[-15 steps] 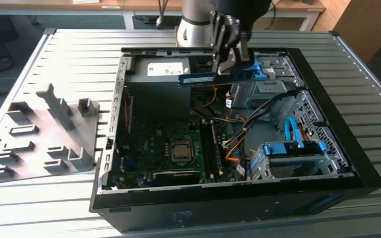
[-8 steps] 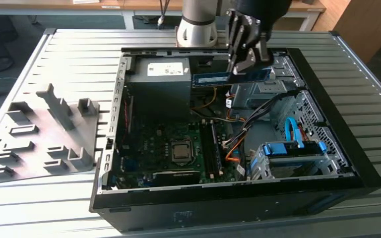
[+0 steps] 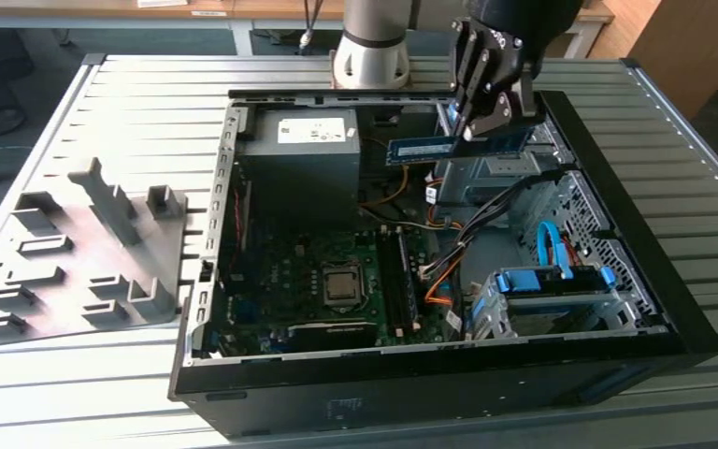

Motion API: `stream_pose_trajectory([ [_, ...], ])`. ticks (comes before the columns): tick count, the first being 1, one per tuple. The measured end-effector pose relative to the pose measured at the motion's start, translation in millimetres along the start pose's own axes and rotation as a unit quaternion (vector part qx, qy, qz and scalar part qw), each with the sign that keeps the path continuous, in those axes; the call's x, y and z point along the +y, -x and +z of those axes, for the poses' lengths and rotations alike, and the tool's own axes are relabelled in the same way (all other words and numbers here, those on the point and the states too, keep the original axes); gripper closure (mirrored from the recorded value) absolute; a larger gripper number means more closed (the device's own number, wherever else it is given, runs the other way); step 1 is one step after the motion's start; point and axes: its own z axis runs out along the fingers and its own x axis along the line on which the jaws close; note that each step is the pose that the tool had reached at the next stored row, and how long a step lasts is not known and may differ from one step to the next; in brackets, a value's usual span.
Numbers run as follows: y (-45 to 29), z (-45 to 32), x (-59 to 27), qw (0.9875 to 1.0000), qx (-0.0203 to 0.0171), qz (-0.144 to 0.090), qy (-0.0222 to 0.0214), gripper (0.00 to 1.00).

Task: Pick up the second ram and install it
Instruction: 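Pick up the second ram and move it above second insertion slot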

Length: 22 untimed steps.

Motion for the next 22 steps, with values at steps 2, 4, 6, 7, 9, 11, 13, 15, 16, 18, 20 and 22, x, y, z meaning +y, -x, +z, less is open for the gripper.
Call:
stream_pose_trajectory([
  [2,0.0,0.1,0.0,1.0,-0.0001,0.0,0.0,0.86],
  [4,0.0,0.3,1.2,1.0,-0.0003,0.001,-0.0001,0.86],
  [6,0.2,0.7,4.8,1.0,-0.0007,0.003,-0.0001,0.86],
  [7,0.4,1.1,6.9,1.0,-0.0008,0.004,-0.0002,0.86],
  [9,0.7,2.4,10.2,1.0,-0.0009,0.007,-0.0002,0.86],
  [11,0.7,5.8,11.8,0.9999,-0.0011,0.012,-0.0002,0.86],
  [13,0.7,9.4,12.5,0.9998,-0.0014,0.018,-0.0004,0.86],
  [15,0.8,11.6,14.3,0.9998,-0.0022,0.021,-0.0005,0.86],
  [16,0.7,11.9,15.4,0.9998,-0.0045,0.021,-0.0006,0.86],
  [18,0.8,12.4,17.4,0.9997,-0.0146,0.022,-0.0011,0.86],
  [20,0.8,12.8,19.4,0.9994,-0.0269,0.022,-0.0018,0.86],
  [22,0.8,13.1,21.3,0.999,-0.0397,0.023,-0.0025,0.86],
])
